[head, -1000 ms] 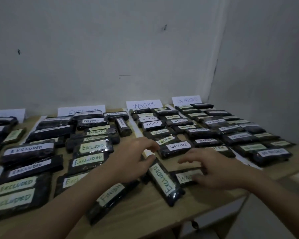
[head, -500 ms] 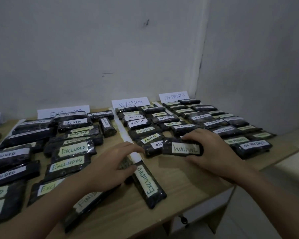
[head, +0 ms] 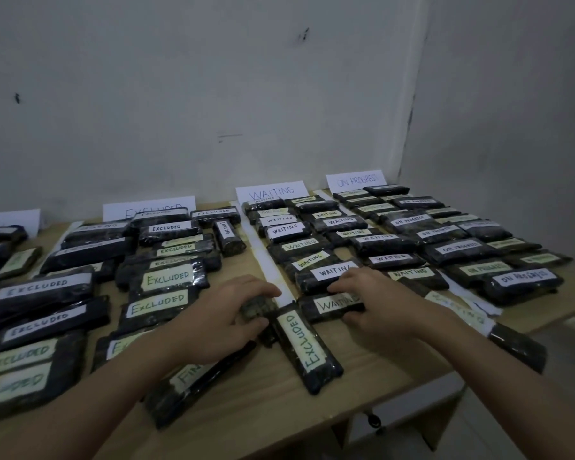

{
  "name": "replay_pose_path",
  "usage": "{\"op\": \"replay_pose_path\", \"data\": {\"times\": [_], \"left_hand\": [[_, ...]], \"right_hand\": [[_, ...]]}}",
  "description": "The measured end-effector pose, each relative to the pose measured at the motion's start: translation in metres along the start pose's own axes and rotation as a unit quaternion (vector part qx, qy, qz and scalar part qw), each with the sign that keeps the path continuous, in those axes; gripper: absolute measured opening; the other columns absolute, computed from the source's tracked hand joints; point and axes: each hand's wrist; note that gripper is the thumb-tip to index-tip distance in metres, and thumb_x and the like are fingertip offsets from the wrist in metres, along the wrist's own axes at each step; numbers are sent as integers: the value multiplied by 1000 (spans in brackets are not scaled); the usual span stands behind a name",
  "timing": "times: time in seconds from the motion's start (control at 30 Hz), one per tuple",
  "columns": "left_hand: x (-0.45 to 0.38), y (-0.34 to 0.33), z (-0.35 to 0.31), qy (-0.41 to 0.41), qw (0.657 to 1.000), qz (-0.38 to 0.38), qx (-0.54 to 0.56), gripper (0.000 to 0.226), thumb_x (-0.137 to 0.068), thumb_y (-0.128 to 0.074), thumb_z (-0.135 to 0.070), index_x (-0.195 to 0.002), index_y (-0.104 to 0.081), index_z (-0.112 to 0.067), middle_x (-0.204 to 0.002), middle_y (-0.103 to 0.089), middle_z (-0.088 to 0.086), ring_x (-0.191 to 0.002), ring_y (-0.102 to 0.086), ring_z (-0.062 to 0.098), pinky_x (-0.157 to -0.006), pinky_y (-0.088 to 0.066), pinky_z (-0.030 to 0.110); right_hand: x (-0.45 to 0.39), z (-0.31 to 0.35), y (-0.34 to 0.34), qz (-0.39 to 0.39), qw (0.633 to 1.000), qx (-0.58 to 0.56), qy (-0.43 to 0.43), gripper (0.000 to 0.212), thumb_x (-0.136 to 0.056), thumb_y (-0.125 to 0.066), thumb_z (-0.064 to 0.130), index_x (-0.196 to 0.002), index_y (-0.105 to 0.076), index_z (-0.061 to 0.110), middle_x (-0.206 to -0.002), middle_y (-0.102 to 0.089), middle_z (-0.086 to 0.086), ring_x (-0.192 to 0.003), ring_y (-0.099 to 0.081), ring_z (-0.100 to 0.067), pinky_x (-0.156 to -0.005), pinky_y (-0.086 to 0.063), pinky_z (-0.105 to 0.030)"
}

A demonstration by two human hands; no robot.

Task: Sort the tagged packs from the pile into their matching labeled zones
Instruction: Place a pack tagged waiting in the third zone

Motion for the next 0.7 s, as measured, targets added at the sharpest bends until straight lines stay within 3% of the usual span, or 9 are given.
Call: {"op": "replay_pose_path", "data": {"times": [0.13, 0.3, 0.4, 0.53, 0.63, 0.7], "left_hand": [[-5, -5, -12, 73, 993, 39, -82, 60, -84, -36, -63, -133, -43, -29, -130, -50, -12, -121, -42, 7, -100, -35, 30], [-22, -13, -23, 116, 985, 54, -114, 40, -88, -43, -57, -114, -57, -30, -124, -51, -10, -120, -33, 9, -87, -21, 37], [-25, -15, -24, 122, 991, 27, -39, 15, -88, -54, -45, -95, -59, -33, -105, -55, -18, -109, -38, 4, -80, -15, 34], [-25, -13, -28, 116, 993, -5, 3, 2, -88, -56, -38, -87, -55, -38, -81, -50, -30, -89, -46, -2, -84, -20, 33], [-22, -11, -28, 120, 992, -31, 32, 7, -89, -56, -34, -85, -56, -41, -85, -51, -31, -93, -48, -1, -93, -30, 34], [-19, -9, -28, 125, 987, -49, 84, 8, -89, -57, -29, -88, -60, -37, -92, -58, -23, -92, -54, 2, -91, -40, 33]], "right_hand": [[-4, 3, -3, -13, 999, -30, 22, 58, -84, -63, 15, -138, -43, 24, -131, -37, 7, -127, -33, -12, -102, -39, -35], [7, 11, -13, -102, 991, -66, 48, 36, -88, -56, 15, -123, -57, 24, -118, -49, 10, -114, -43, -8, -95, -42, -34], [16, 26, -19, -171, 973, -154, 23, 22, -87, -61, 26, -108, -65, 25, -94, -61, 13, -84, -56, 0, -76, -50, -27], [27, 45, -21, -117, 962, -240, -50, 32, -73, -74, 42, -101, -65, 27, -80, -65, 11, -71, -60, 2, -60, -47, -12], [29, 52, -19, -54, 969, -226, -85, 42, -71, -77, 39, -107, -61, 25, -82, -64, 9, -69, -58, 4, -53, -42, -8], [30, 52, -13, -6, 964, -245, -106, 46, -72, -78, 32, -113, -58, 25, -79, -66, 8, -66, -59, 5, -52, -39, -6]]}}
Point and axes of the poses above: each hand's wrist, its own x-axis away from the middle knuckle, its own y-axis out of the back of the hand, z = x × y
